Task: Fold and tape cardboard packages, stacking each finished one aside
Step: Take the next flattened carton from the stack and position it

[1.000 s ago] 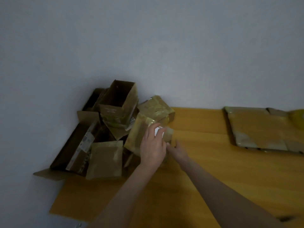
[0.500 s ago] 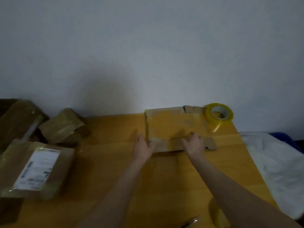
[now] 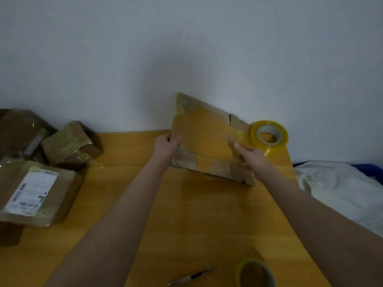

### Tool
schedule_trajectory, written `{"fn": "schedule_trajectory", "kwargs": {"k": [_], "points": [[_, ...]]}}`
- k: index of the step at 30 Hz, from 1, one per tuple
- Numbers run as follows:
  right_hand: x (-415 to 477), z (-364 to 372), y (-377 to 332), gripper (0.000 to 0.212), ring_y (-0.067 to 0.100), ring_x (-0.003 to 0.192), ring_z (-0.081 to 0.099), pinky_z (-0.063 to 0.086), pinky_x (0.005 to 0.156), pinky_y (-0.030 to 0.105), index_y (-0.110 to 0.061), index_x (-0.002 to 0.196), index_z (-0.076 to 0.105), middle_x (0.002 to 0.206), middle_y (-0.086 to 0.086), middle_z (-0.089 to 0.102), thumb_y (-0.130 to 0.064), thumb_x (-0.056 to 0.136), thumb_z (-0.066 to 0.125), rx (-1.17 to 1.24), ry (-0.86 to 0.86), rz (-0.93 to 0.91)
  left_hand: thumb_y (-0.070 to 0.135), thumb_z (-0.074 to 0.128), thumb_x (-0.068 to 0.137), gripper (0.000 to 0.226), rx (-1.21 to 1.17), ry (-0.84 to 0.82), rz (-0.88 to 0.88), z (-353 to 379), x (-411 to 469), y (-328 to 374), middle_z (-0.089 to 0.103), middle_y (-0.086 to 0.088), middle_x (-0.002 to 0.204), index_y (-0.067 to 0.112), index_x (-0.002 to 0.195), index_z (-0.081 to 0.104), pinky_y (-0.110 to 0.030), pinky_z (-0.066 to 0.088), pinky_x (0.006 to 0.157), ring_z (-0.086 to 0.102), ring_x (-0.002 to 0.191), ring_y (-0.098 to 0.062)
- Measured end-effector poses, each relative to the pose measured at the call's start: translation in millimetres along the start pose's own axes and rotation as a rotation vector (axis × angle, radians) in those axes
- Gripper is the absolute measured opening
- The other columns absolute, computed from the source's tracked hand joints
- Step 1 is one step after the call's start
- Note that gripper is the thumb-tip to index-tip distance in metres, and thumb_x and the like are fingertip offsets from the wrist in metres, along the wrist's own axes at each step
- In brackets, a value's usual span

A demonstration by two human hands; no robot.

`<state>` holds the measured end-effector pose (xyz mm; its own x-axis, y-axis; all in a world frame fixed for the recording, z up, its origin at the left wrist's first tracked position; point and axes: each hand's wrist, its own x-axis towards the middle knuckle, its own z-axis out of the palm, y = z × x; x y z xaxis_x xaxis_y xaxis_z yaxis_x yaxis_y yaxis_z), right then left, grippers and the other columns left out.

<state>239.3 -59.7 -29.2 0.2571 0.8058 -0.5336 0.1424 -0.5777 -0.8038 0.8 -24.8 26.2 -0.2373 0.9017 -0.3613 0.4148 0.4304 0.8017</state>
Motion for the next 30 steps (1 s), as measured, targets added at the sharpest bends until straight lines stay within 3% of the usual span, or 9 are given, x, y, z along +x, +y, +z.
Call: {"fn": "schedule_trajectory", "kwargs": {"k": [4,6,9,12,14,17,21,25,30], "points": [[-13.8,-4.9,-11.5,0.081,0.032,0.129,0.044,0.040,0.105,0.045,-0.009,0.139,0.041,0.139,0.012,0.046,-0.047,0.077,0.075,0.027,0.332,-0.054,0.016,0.054,0.096,0.010,-0.182,0.050,0.122,-33.8,-28.6,13.0,0.063,-0.001,0.084,0.011,0.100,0.062,-0.019,0.051,0.061,0.062,0.080,-0.020],[-24.8,-13.8,-14.6,0.092,0.031,0.130,0.044,0.040,0.106,0.047,-0.010,0.144,0.035,0.142,0.012,0.044,-0.048,0.072,0.079,0.121,0.290,-0.064,0.009,0.051,0.097,0.014,-0.375,-0.012,0.133,-67.2,-40.4,0.6,0.066,0.002,0.088,0.019,0.097,0.060,-0.023,0.056,0.065,0.067,0.077,-0.016],[-60.5,-7.2,-15.3,0.058,0.022,0.114,0.059,0.048,0.096,0.041,-0.016,0.130,0.054,0.123,0.002,0.063,-0.034,0.080,0.076,0.299,-0.058,-0.144,0.002,0.049,0.096,0.030,-0.422,-0.142,0.098,-110.4,-60.9,-37.3,0.066,-0.003,0.110,0.017,0.122,0.053,-0.029,0.055,0.079,0.067,0.093,-0.014],[-99.8,19.5,0.2,0.026,0.022,0.101,0.062,0.051,0.090,0.038,-0.016,0.100,0.062,0.100,0.000,0.066,-0.020,0.080,0.077,0.060,-0.123,-0.207,-0.009,0.046,0.093,0.041,-0.323,-0.069,-0.011,-131.2,-78.1,-88.5,0.061,-0.004,0.109,0.014,0.126,0.050,-0.028,0.045,0.077,0.058,0.091,-0.013],[-120.9,36.9,17.6,0.021,0.023,0.100,0.060,0.049,0.085,0.038,-0.009,0.098,0.062,0.099,0.005,0.065,-0.011,0.082,0.075,-0.083,-0.109,-0.197,-0.009,0.046,0.092,0.035,-0.330,0.001,-0.084,-139.2,-86.6,-121.9,0.060,-0.006,0.107,0.011,0.120,0.053,-0.036,0.043,0.084,0.054,0.097,-0.020],[-149.2,50.7,45.9,0.047,0.026,0.115,0.056,0.048,0.092,0.039,-0.011,0.128,0.052,0.123,0.004,0.060,-0.012,0.085,0.071,-0.141,-0.128,-0.180,-0.008,0.050,0.092,0.035,-0.320,-0.002,-0.067,-139.9,-104.8,-152.3,0.055,-0.013,0.120,0.009,0.123,0.051,-0.042,0.044,0.094,0.052,0.110,-0.029],[-177.2,44.9,62.6,0.086,0.011,0.122,0.041,0.041,0.088,0.016,-0.021,0.144,0.029,0.121,-0.021,0.045,-0.018,0.075,0.080,0.033,-0.127,-0.295,-0.001,0.052,0.094,0.027,-0.216,-0.061,0.077,-119.9,-127.7,-159.5,0.055,-0.004,0.113,0.013,0.118,0.052,-0.040,0.044,0.091,0.052,0.116,-0.030],[-187.6,35.7,68.8,0.146,0.002,0.137,0.018,0.033,0.101,0.015,-0.030,0.153,-0.003,0.152,-0.022,0.013,-0.069,0.042,0.083,0.068,-0.154,-0.395,0.003,0.056,0.093,0.049,-0.158,-0.138,0.144,-92.1,-149.0,-148.8,0.044,0.011,0.121,0.021,0.135,0.038,-0.030,0.040,0.092,0.044,0.120,-0.015],[-188.3,23.2,74.7,0.112,0.004,0.141,0.025,0.036,0.109,0.034,-0.054,0.147,0.004,0.151,-0.026,0.022,-0.058,0.064,0.079,-0.105,-0.079,-0.674,0.000,0.068,0.084,0.075,-0.169,-0.193,0.300,-75.1,-167.9,-143.8,0.041,0.022,0.129,0.031,0.139,0.027,-0.007,0.041,0.088,0.040,0.126,-0.010]]}}
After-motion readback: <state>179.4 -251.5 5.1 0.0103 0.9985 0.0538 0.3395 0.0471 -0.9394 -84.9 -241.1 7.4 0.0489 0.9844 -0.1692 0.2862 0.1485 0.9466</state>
